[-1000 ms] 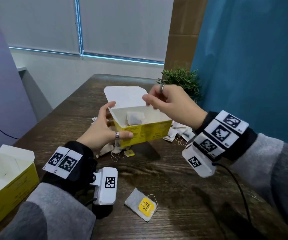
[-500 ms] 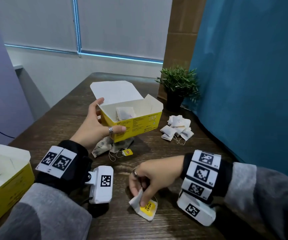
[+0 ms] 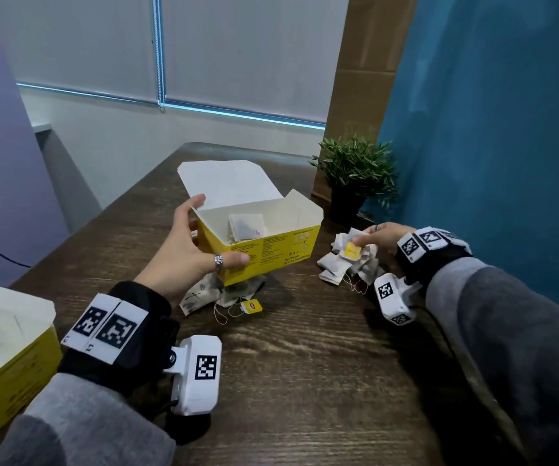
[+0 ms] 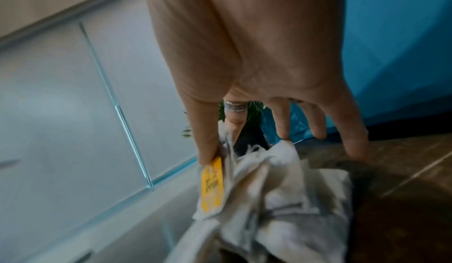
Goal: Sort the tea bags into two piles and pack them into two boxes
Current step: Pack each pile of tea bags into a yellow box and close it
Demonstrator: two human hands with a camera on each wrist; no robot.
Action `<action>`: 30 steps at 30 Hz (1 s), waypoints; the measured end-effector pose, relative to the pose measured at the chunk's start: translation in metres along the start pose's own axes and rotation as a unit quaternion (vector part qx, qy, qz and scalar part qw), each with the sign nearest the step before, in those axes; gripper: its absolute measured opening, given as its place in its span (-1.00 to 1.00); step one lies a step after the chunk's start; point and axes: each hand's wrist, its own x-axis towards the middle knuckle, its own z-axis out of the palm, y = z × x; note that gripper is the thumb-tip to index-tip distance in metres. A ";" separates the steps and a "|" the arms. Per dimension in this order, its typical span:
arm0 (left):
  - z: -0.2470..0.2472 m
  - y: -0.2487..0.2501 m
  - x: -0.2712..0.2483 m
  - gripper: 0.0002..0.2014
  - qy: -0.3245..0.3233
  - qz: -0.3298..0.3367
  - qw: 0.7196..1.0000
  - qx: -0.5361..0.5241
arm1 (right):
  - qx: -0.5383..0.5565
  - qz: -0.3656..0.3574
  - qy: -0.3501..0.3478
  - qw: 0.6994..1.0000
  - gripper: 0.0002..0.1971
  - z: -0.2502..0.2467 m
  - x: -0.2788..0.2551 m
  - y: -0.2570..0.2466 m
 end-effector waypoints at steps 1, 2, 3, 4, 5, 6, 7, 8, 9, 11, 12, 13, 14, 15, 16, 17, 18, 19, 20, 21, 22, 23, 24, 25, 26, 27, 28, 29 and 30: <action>0.000 -0.001 0.000 0.26 0.001 0.000 1.000 0.000 | -0.040 0.000 -0.004 0.999 -0.79 0.004 0.004 0.003; 0.000 -0.001 0.000 0.22 0.003 -0.001 1.000 0.000 | -0.057 -0.006 0.003 0.998 -0.77 0.008 0.007 0.005; 0.001 -0.001 -0.001 0.18 0.004 -0.001 1.000 0.001 | -0.054 -0.005 0.010 0.998 -0.77 0.012 0.005 0.005; 0.001 0.000 -0.001 0.17 0.004 -0.001 1.000 0.003 | -0.040 -0.001 0.018 0.999 -0.80 0.016 0.004 0.005; 0.002 0.000 -0.001 0.18 0.003 0.000 1.000 0.005 | -0.025 -0.003 0.023 0.999 -0.81 0.018 0.001 0.005; 0.002 0.000 -0.001 0.20 0.003 0.000 1.000 0.008 | -0.014 -0.003 0.023 1.000 -0.80 0.019 -0.002 0.005; 0.002 0.001 -0.002 0.19 0.004 -0.001 1.000 0.008 | -0.015 -0.001 0.026 1.000 -0.77 0.020 -0.002 0.005; 0.003 0.002 -0.002 0.16 0.005 -0.001 1.000 0.007 | -0.025 -0.001 0.030 0.999 -0.70 0.020 -0.002 0.007; 0.003 0.003 -0.002 0.13 0.007 -0.001 1.000 0.007 | -0.035 0.000 0.036 0.999 -0.61 0.019 -0.003 0.008; 0.004 0.003 -0.002 0.09 0.007 -0.003 1.000 0.011 | -0.044 -0.004 0.046 0.998 -0.46 0.016 -0.002 0.011; 0.004 0.003 -0.002 0.09 0.005 -0.003 1.000 0.012 | -0.043 -0.013 0.051 0.998 -0.44 0.014 -0.004 0.014; 0.004 0.003 -0.003 0.09 0.002 -0.004 1.000 0.014 | -0.040 -0.023 0.058 0.997 -0.45 0.012 -0.005 0.017; 0.004 0.004 -0.004 0.11 -0.001 -0.005 1.000 0.013 | -0.037 -0.030 0.065 0.997 -0.48 0.010 -0.008 0.020; 0.004 0.005 -0.004 0.12 -0.004 -0.006 1.000 0.012 | -0.034 -0.040 0.072 0.996 -0.52 0.007 -0.010 0.023; 0.005 0.006 -0.005 0.12 -0.008 -0.007 1.000 0.011 | -0.026 -0.055 0.080 0.995 -0.56 0.004 -0.013 0.025; 0.006 0.007 -0.005 0.10 -0.011 -0.006 1.000 0.012 | -0.015 -0.076 0.092 0.993 -0.61 0.000 -0.017 0.028; 0.007 0.007 -0.005 0.06 -0.014 -0.006 1.000 0.016 | 0.000 -0.098 0.105 0.990 -0.63 -0.005 -0.022 0.029; 0.008 0.008 -0.006 0.03 -0.016 -0.007 1.000 0.019 | 0.020 -0.124 0.117 0.985 -0.63 -0.010 -0.030 0.028; 0.009 0.008 -0.006 0.02 -0.020 -0.008 1.000 0.018 | 0.041 -0.152 0.128 0.979 -0.63 -0.017 -0.040 0.025; 0.010 0.008 -0.006 0.02 -0.025 -0.010 0.999 0.017 | 0.066 -0.182 0.139 0.971 -0.62 -0.023 -0.052 0.020; 0.010 0.007 -0.006 0.03 -0.030 -0.012 0.999 0.018 | 0.093 -0.208 0.147 0.962 -0.62 -0.030 -0.065 0.012; 0.011 0.006 -0.006 0.07 -0.036 -0.016 0.999 0.025 | 0.121 -0.237 0.153 0.952 -0.61 -0.035 -0.079 0.002; 0.012 0.007 -0.007 0.11 -0.046 -0.020 0.998 0.035 | 0.147 -0.262 0.152 0.942 -0.61 -0.040 -0.091 -0.009; 0.013 0.007 -0.007 0.13 -0.055 -0.022 0.997 0.045 | 0.175 -0.285 0.143 0.931 -0.62 -0.043 -0.104 -0.021; 0.014 0.007 -0.008 0.11 -0.059 -0.020 0.996 0.056 | 0.201 -0.306 0.129 0.922 -0.63 -0.044 -0.115 -0.032; 0.015 0.008 -0.009 0.08 -0.062 -0.019 0.996 0.066 | 0.226 -0.324 0.109 0.912 -0.64 -0.043 -0.125 -0.044; 0.017 0.009 -0.010 0.06 -0.066 -0.018 0.995 0.075 | 0.250 -0.339 0.083 0.903 -0.64 -0.040 -0.131 -0.055; 0.018 0.010 -0.011 0.05 -0.073 -0.018 0.994 0.077 | 0.277 -0.349 0.050 0.894 -0.65 -0.035 -0.137 -0.065; 0.020 0.010 -0.012 0.04 -0.080 -0.017 0.994 0.074 | 0.305 -0.351 0.013 0.885 -0.66 -0.028 -0.140 -0.074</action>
